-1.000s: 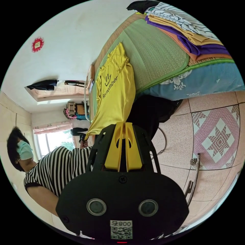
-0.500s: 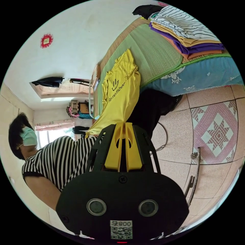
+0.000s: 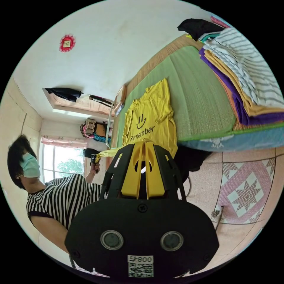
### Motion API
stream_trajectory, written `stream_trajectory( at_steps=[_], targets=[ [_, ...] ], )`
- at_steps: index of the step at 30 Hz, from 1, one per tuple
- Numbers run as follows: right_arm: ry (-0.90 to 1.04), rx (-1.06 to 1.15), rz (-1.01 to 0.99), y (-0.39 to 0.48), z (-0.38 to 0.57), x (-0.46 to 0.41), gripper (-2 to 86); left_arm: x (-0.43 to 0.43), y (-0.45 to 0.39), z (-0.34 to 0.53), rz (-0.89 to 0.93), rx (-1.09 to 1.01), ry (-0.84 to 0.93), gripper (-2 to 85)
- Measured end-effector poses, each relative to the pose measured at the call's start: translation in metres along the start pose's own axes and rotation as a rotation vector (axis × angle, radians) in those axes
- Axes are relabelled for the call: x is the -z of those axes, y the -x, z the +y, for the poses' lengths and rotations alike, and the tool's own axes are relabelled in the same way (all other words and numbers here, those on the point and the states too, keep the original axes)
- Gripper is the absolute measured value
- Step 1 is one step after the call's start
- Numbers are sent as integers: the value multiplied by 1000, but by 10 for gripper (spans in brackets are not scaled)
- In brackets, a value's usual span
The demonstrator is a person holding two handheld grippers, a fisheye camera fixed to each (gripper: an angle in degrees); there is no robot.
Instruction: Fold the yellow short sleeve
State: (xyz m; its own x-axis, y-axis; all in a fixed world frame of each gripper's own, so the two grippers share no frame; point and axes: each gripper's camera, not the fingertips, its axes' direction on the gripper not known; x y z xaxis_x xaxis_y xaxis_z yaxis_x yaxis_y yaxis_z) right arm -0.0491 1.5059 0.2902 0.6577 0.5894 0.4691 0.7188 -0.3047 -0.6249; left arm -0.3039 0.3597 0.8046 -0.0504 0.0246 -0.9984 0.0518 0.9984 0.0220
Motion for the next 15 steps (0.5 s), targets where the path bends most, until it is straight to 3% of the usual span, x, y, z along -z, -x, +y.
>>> stream_trajectory(
  at_steps=[15],
  targets=[
    [14,94,68,24,-313,-89,9,-26,-146,-259,-117,-81,-83,13]
  ],
)
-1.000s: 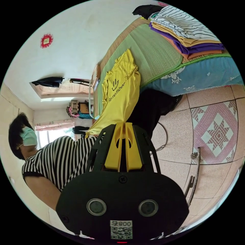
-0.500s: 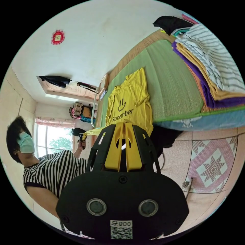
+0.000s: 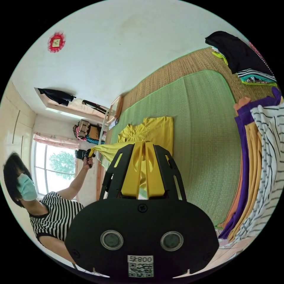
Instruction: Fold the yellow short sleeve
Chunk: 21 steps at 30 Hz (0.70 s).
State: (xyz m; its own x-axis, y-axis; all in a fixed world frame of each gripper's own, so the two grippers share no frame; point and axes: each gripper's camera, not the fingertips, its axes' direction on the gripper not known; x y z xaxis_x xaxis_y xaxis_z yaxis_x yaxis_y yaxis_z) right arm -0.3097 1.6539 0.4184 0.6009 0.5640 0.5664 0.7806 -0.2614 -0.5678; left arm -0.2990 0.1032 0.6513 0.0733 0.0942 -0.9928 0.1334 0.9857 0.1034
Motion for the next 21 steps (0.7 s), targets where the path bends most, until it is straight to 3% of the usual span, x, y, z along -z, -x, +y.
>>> stream_trajectory(
  at_steps=[10,17,21],
  targets=[
    [112,-135,4,-63,-148,-107,10,-33,-40,-133,-120,124,22,16],
    [178,-196,-31,-87,-201,-150,12,-37,-68,-188,-176,217,31,34],
    [164,-228,-91,-96,-218,-159,11,-23,-91,-212,-149,267,-63,47]
  ],
)
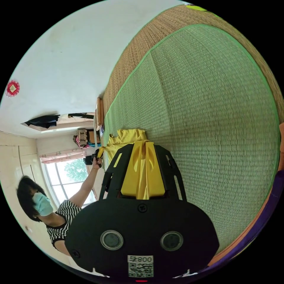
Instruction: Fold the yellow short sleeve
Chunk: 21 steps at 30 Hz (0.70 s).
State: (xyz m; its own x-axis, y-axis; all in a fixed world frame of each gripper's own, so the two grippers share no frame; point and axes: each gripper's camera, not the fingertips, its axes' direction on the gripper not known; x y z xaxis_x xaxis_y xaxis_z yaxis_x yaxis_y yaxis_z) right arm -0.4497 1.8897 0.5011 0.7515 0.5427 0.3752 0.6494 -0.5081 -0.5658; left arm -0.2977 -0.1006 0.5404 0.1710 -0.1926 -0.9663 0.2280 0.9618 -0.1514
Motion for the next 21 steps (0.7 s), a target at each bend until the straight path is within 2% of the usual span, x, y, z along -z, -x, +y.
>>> stream_trajectory(
  at_steps=[5,8,11,15,21],
  targets=[
    [-43,1,-16,11,-12,4,7,19,-44,-6,19,-26,-56,45],
    [-108,9,-32,22,-12,13,3,13,-80,1,48,-103,4,40],
    [-169,49,-54,45,-6,12,2,-9,-119,11,52,-179,139,34],
    [-14,219,31,119,0,-55,1,-42,-175,12,-95,-306,301,22],
    [199,416,205,211,-15,-178,0,-57,-234,-14,-282,-357,340,8]
  ],
)
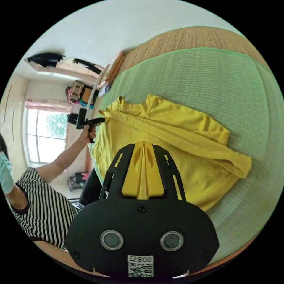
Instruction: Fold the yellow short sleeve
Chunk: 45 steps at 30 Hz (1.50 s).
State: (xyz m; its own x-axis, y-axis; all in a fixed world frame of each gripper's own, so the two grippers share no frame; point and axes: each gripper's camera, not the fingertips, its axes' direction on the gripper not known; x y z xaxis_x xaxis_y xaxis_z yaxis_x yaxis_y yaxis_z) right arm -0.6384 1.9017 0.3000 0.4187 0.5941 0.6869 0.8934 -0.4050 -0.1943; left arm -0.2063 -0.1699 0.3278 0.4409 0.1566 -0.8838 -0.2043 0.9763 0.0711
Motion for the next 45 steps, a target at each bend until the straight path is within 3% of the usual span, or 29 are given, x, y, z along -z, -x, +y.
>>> stream_trajectory(
  at_steps=[5,13,20,25,36,41,45],
  targets=[
    [47,56,145,39,-41,-28,1,22,-27,-21,-18,-2,-29,4],
    [-48,83,398,84,-87,-12,1,53,-72,-49,-110,-42,-79,4],
    [-20,258,324,149,-67,-40,1,60,-125,-28,-40,-237,-48,3],
    [32,277,373,162,-74,-72,1,47,-140,-9,-218,-277,72,3],
    [-53,213,357,161,-92,-50,1,69,-146,-17,-281,-247,-33,2],
    [-65,204,389,160,-84,-52,1,82,-151,27,-248,-305,-102,2],
    [-126,189,396,156,-69,-39,1,91,-136,71,-359,-272,-163,2]
  ],
)
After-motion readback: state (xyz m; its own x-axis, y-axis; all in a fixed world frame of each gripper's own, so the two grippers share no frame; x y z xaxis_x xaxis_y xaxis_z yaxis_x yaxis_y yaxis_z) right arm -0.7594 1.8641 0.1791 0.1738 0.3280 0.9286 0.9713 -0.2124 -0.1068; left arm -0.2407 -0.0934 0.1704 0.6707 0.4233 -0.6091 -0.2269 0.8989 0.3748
